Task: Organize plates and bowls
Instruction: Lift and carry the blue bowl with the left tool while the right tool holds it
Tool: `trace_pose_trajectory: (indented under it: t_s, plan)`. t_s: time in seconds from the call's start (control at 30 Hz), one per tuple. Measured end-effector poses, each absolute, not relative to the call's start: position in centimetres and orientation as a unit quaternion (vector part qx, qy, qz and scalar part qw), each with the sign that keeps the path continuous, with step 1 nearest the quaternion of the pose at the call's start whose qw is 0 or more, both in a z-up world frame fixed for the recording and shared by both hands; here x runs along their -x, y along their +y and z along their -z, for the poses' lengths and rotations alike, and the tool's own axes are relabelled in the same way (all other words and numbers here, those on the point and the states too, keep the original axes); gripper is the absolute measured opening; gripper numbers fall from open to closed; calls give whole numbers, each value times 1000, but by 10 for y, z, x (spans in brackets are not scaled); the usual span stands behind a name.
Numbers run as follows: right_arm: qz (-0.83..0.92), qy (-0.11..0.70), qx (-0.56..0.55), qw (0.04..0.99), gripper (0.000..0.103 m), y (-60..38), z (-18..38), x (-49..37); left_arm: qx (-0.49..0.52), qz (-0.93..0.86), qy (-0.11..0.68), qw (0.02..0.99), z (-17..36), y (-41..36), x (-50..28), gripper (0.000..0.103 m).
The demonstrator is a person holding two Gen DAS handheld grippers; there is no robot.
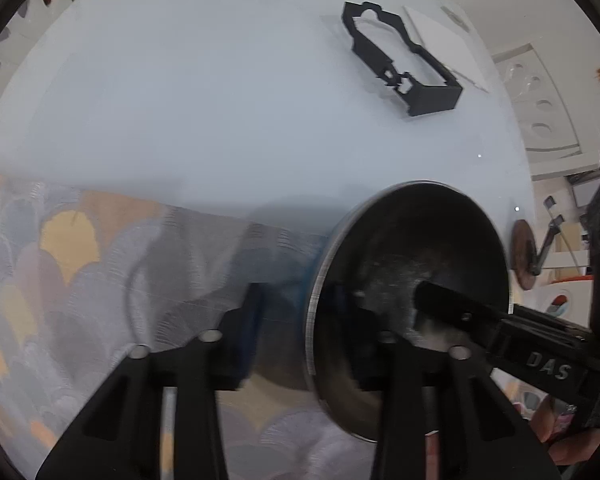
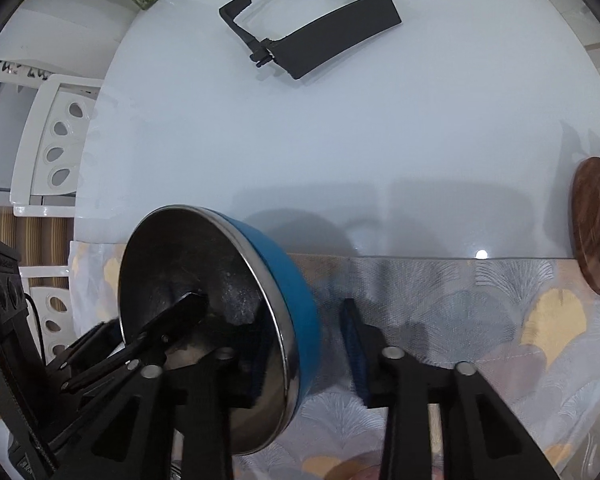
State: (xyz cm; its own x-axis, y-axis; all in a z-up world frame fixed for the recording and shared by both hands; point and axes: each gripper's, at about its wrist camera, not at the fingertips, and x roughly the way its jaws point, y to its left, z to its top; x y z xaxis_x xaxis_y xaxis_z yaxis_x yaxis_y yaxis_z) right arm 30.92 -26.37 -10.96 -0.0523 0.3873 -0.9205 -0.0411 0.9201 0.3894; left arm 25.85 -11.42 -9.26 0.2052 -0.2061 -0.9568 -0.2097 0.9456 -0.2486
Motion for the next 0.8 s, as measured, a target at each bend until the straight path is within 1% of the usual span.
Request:
trace_pose_trajectory:
  t_s: [0.03,0.07,0.17,0.4,0.8]
  plan:
    - [-161,709,-126,675,18,-263,110,-309,163,0,630,759,92,-117,-259,22]
    - [-160,709,-125,675,18,-263,110,-308,162,1,629,760,91,-120,-259,17]
    - [-157,708,-127,677,18,-263,109,-307,153,-3,628,763,89,-123,-257,17]
    - [-157,709,-131,674,16,-261,99,-303,169,-6,635,754,87,-109,-252,16]
    - [-165,702,-127,681,16,-253,74,-296,165,-14,625,763,63,-109,-245,16]
